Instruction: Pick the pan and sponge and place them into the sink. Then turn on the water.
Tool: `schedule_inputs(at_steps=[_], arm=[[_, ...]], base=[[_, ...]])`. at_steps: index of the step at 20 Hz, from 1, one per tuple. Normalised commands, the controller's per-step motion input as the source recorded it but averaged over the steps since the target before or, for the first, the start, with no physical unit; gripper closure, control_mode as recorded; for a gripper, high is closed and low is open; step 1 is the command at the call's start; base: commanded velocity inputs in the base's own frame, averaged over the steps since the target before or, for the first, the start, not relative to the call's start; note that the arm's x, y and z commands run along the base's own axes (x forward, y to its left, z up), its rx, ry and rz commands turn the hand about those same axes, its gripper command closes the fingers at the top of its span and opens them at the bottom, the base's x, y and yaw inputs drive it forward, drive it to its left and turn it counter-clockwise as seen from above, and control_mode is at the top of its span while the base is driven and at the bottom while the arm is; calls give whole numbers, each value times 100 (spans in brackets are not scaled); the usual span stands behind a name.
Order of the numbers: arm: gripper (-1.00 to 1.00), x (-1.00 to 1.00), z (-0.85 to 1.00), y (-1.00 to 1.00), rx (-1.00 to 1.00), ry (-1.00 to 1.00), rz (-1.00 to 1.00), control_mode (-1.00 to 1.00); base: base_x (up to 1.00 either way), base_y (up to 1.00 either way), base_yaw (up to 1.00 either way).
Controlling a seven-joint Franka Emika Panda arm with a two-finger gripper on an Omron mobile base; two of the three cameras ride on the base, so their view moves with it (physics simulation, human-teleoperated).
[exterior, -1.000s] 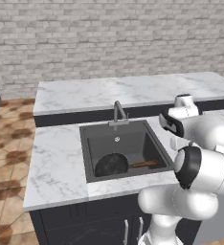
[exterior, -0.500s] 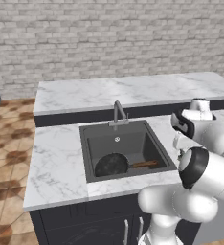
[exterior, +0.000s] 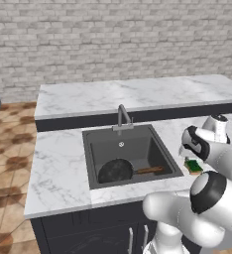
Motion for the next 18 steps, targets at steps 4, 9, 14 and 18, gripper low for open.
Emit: schedule_inputs(at_steps=[4, 9, 14, 18], arm=[[-100, 0, -32, 0, 0, -6, -18, -100], [-100, 2, -19, -1, 0, 0, -8, -100], [-100, 0, -6, -10, 0, 0, -1, -100], [-100, 0, 0, -16, 0, 4, 0, -100]], base=[[0, 0, 0], [0, 0, 0], [0, 0, 0], [0, 0, 0]])
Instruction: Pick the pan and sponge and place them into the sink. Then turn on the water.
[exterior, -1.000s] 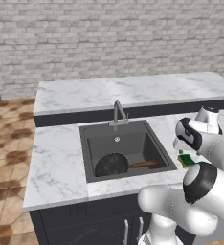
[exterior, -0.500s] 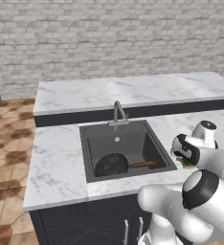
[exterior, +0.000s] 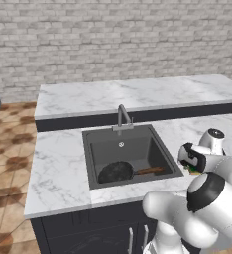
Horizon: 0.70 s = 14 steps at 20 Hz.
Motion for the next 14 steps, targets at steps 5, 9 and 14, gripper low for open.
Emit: schedule_inputs(at_steps=[5, 9, 14], arm=[[-100, 4, 0, -8, -1, 10, 0, -100], [-100, 14, 0, -1, -2, 13, 0, -100], [-100, 14, 0, -3, -1, 11, 0, -100]], base=[[0, 0, 0], [0, 0, 0], [0, 0, 0]])
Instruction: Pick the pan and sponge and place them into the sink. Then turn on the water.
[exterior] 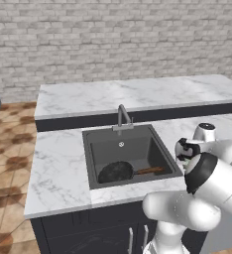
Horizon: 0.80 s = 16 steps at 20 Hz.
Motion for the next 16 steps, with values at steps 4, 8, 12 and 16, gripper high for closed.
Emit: schedule_inputs(at_steps=[4, 8, 12, 16], arm=[[-100, 9, 0, -15, 0, 5, 0, -100], [-100, 4, 0, -21, 0, 2, 0, -100], [-100, 10, -8, -12, 0, 3, 0, -100], [-100, 16, -23, -1, -1, 1, 3, -100]], base=[[0, 0, 0], [0, 0, 0], [0, 0, 0], [0, 0, 0]])
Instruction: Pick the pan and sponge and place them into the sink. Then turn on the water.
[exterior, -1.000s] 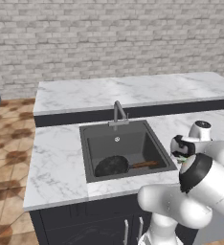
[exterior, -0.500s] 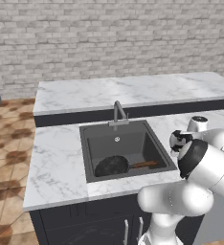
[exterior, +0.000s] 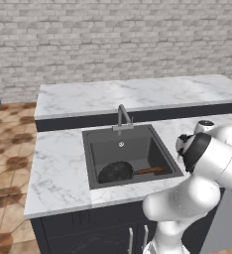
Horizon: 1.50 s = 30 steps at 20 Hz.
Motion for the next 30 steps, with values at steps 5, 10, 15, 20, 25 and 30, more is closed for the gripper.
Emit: schedule_inputs(at_steps=[5, 10, 15, 20, 25, 30], arm=[[-100, 8, -21, 0, 0, 0, 8, -100], [-100, 3, -8, 0, 0, 0, 10, -100], [100, 0, -10, 0, 0, 0, 11, -100], [100, -9, 0, 1, 0, 0, 10, -100], [100, -31, 9, 28, 0, 0, 14, -100], [100, -30, 30, 76, -1, 0, 19, -100]], base=[[0, 0, 0], [0, 0, 0], [0, 0, 0], [0, 0, 0], [0, 0, 0], [0, 0, 0]])
